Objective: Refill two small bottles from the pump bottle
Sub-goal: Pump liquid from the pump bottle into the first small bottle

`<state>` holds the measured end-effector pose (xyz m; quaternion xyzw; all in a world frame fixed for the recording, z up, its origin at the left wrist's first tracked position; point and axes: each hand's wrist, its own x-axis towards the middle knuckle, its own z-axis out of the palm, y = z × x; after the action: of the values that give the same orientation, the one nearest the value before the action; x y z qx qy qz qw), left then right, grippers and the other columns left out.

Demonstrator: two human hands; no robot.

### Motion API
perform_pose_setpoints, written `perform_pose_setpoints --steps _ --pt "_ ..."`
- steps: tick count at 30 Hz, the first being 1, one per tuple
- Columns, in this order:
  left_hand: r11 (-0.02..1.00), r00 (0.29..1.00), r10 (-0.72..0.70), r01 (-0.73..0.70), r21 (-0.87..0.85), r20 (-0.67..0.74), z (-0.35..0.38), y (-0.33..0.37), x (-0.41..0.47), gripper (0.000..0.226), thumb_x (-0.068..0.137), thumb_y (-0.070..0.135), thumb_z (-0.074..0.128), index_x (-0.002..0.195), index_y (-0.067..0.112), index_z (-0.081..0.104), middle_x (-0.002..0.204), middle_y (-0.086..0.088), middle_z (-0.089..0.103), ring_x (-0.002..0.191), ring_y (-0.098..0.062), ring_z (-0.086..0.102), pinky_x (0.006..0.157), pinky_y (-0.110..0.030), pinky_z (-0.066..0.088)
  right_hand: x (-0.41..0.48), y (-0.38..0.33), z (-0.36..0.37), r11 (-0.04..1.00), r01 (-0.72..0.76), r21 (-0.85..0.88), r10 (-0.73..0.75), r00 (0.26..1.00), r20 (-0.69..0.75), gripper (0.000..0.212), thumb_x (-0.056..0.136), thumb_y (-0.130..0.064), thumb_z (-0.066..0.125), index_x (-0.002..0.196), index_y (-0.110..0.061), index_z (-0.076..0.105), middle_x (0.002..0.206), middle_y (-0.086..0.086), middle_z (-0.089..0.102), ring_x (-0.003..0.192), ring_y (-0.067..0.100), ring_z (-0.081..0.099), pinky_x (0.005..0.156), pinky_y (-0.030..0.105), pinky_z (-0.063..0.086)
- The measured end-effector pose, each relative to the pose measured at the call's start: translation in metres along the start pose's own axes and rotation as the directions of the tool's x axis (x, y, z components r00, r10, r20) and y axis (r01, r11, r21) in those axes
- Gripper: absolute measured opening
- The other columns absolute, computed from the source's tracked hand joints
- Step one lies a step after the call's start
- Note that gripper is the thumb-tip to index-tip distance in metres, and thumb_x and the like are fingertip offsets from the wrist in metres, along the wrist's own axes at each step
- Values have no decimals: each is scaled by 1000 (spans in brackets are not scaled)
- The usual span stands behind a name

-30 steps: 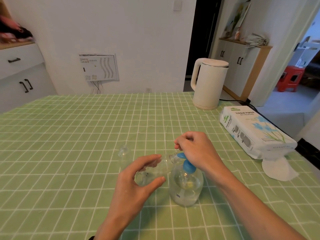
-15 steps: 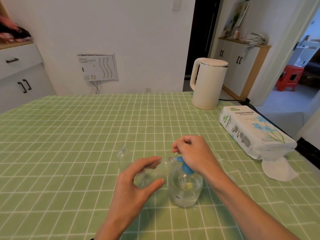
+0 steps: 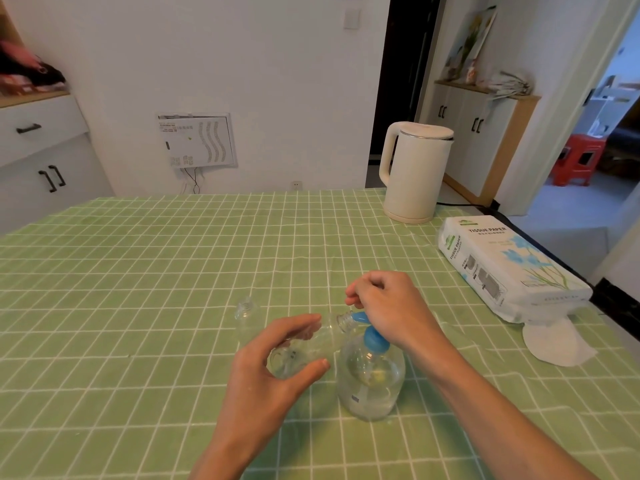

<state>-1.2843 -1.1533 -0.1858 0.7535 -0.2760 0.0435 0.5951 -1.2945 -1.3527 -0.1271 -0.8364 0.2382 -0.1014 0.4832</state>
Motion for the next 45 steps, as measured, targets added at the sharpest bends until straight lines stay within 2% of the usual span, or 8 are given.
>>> perform_pose_setpoints --steps 2,6,11,20,26,36,42,45 --pt "1000 1000 1 -1 10 1 0 -1 0 58 74 5 92 119 35 75 112 20 79 111 -2 72 93 -7 48 0 1 2 1000 -1 16 1 1000 -5 33 98 -19 54 76 -25 78 77 -16 79 86 13 77 90 40 62" --pt "1000 1000 -7 7 9 13 1 -3 0 57 73 4 92 119 35 75 112 18 79 112 -4 72 93 -4 47 -1 4 5 1000 2 4 -2 1000 6 37 100 -15 51 75 -26 76 78 -13 78 89 20 77 90 43 62" --pt "1000 1000 -3 3 7 12 2 -3 -1 57 73 5 92 119 35 75 113 18 79 112 -5 72 93 -5 46 -2 2 4 1000 19 16 -19 1000 -17 33 101 -18 52 79 -25 76 81 -14 78 86 8 75 87 36 61" --pt "1000 1000 11 -11 -9 -5 0 -1 0 59 72 4 93 119 34 75 112 18 79 111 -4 72 93 -5 48 -3 -5 -4 999 19 43 -21 999 40 24 99 -24 60 86 -20 80 88 -5 81 95 21 77 95 42 61" --pt "1000 1000 7 -7 2 0 0 -4 1 57 73 6 92 119 35 75 112 20 79 112 -2 72 93 -5 47 1 2 1 998 40 54 -41 999 14 32 101 -16 55 79 -23 78 82 -10 79 90 8 75 87 29 58" --pt "1000 1000 14 -14 -3 13 2 -6 0 54 75 10 92 120 33 74 114 21 78 113 -3 72 94 -5 48 0 2 0 1000 16 15 -16 1000 11 27 96 -21 57 81 -17 79 85 1 81 92 25 77 92 48 62" --pt "1000 1000 26 -26 -10 5 -1 -6 0 55 75 11 92 120 36 74 117 20 78 114 -5 72 96 -8 49 0 -3 -5 998 58 -27 -58 998 3 24 97 -29 59 84 -20 78 86 -1 81 89 18 78 83 34 61" --pt "1000 999 31 -31 -7 8 -1 -5 1 54 76 12 92 121 36 73 117 21 78 115 -5 72 97 -9 50 0 -3 -4 999 37 -10 -37 999 13 25 97 -24 58 83 -19 79 86 0 81 93 25 78 90 47 63"
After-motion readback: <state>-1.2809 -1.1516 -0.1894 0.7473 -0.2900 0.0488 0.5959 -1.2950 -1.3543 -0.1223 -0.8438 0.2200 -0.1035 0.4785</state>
